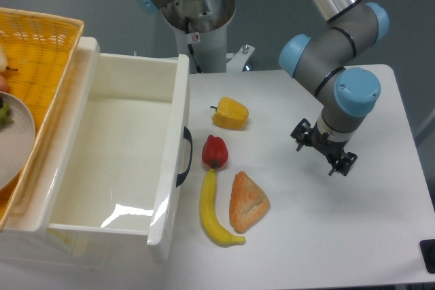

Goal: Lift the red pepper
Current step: 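Move the open gripper toward the red bell pepper beside the yellow pepper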

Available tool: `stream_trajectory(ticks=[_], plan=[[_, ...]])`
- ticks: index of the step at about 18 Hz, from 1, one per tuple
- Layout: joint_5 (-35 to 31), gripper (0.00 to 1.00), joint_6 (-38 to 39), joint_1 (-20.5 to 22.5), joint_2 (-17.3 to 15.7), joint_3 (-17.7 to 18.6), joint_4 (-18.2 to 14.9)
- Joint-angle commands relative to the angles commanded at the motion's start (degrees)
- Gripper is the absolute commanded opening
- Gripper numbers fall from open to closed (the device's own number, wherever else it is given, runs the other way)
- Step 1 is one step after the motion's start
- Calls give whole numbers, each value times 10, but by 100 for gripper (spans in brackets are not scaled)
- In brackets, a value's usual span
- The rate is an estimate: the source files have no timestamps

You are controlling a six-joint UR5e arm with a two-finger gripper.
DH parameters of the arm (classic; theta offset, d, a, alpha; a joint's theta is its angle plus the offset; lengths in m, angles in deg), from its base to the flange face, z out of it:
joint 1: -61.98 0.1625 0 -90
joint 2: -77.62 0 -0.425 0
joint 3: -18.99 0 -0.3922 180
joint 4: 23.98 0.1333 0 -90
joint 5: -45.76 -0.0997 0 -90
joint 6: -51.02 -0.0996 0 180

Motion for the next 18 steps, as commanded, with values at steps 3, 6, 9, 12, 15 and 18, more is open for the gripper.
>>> stream_trajectory(ticks=[3,6,9,12,15,18], plan=[[2,100,3,0,-12,7,-3],[33,100,69,-19,-40,54,-7],[80,100,161,-32,-42,69,-8],[130,100,219,-34,-54,106,-8],[166,100,260,-26,-60,130,-12],[169,100,292,-32,-62,144,-14]])
